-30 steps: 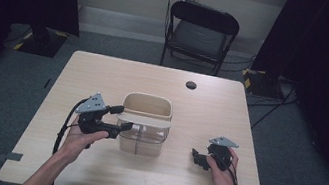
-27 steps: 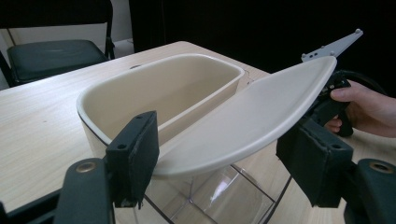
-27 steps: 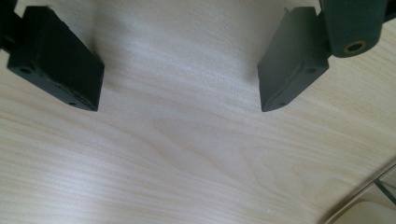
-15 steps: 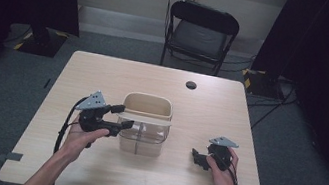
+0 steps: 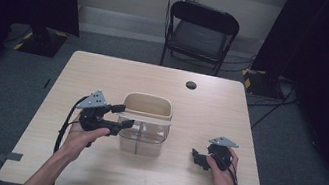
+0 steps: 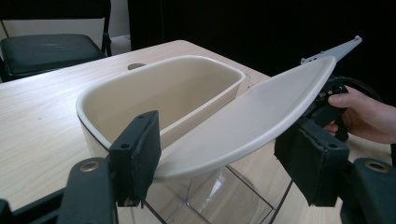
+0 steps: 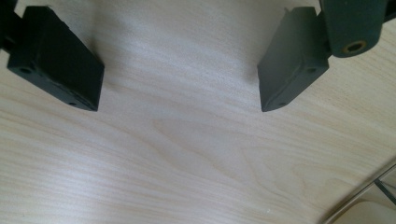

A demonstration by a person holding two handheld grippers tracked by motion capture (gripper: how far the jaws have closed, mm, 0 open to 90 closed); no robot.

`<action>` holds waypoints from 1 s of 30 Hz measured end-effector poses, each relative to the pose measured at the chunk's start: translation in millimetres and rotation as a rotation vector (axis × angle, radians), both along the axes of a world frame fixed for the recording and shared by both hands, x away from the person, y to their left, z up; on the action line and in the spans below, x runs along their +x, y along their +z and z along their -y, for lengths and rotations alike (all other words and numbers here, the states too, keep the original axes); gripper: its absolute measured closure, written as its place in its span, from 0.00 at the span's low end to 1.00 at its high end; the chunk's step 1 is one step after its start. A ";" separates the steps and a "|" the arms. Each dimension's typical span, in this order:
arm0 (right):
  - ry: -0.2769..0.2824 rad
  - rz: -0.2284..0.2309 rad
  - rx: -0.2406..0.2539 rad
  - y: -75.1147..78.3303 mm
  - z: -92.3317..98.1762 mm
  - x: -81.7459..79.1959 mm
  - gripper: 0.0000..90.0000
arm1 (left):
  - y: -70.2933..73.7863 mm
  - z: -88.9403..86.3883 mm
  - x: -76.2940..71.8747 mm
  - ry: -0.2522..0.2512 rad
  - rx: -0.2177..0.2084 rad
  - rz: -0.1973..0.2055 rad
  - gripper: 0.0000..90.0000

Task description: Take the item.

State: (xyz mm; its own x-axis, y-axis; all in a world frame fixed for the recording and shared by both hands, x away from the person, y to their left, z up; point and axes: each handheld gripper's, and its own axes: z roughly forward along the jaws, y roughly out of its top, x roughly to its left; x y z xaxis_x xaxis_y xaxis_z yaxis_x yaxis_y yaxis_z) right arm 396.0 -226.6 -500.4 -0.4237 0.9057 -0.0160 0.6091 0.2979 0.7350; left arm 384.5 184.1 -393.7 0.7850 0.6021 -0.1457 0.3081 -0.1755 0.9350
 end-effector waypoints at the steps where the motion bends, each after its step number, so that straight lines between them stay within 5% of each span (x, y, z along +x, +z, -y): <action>1: 0.000 0.000 0.000 0.0 0.0 0.0 0.15 | 0.1 0.0 0.0 0.000 0.001 0.000 0.35; 30: 0.000 0.000 0.000 0.0 0.0 0.0 0.15 | -0.2 0.5 0.4 0.000 0.004 0.003 0.35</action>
